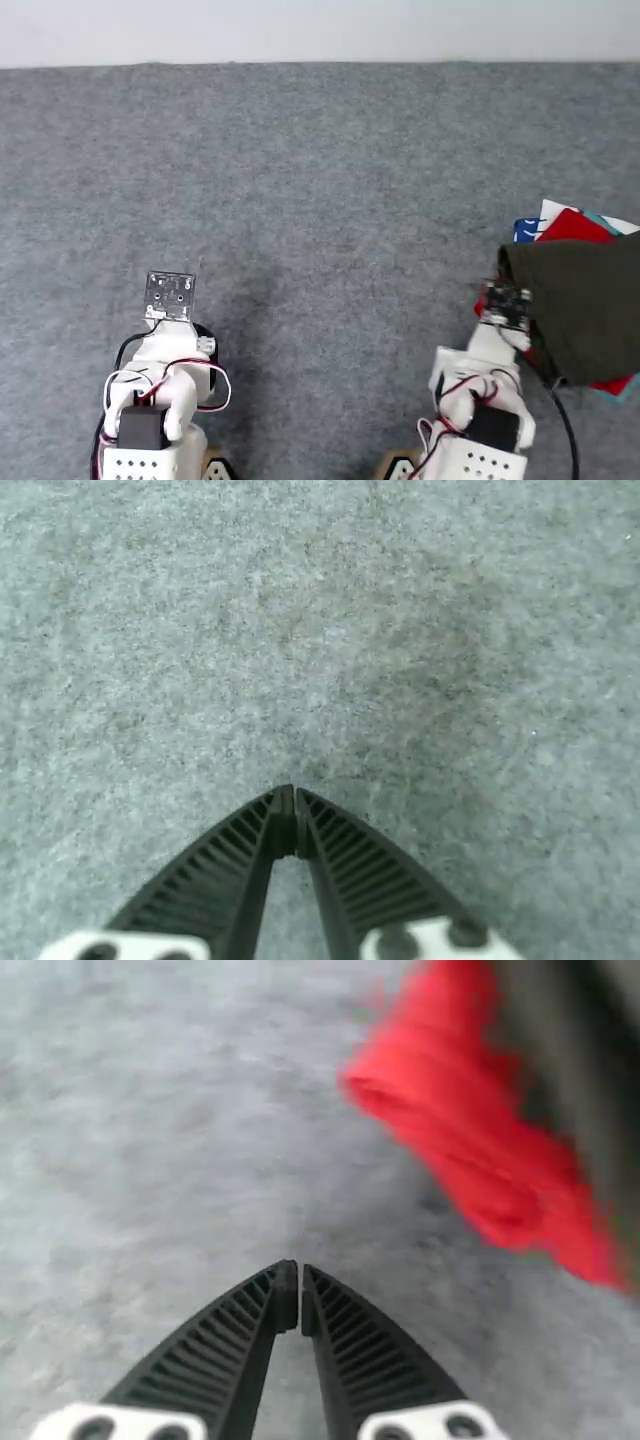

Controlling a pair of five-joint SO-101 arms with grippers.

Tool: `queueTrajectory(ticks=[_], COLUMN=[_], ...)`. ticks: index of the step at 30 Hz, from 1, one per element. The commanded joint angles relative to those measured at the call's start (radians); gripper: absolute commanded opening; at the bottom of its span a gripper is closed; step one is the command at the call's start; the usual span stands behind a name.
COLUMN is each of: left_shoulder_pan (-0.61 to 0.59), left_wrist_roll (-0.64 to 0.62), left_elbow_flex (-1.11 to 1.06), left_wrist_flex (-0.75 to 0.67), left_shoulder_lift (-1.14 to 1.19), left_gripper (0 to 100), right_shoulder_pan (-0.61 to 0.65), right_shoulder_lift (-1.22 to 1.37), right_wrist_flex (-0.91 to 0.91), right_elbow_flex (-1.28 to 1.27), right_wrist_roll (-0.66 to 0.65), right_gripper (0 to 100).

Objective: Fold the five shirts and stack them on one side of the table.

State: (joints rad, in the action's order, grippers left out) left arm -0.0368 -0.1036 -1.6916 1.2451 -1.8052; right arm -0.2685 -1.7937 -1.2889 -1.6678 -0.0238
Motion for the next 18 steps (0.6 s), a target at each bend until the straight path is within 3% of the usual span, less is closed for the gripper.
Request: queueTrajectory(ticks=[1,18], left_shoulder_pan=[0.003,0.006], left_wrist_roll=[0.002,0.000], left_elbow_flex=[0.008,0.008], left_wrist_flex=[0.003,0.003], left_shoulder_lift=[-0.011,-0.011], left_gripper=[1,1], right_shoulder_pan=[-0.134,-0.185], right_shoulder_lift=[-0.002,-0.002], right_wrist_flex=[-0.008,-0.008], right_elbow_flex=[-0.017,-0.017], right_wrist_roll=[-0.005,-0.006], right_gripper=[0.9,0.9])
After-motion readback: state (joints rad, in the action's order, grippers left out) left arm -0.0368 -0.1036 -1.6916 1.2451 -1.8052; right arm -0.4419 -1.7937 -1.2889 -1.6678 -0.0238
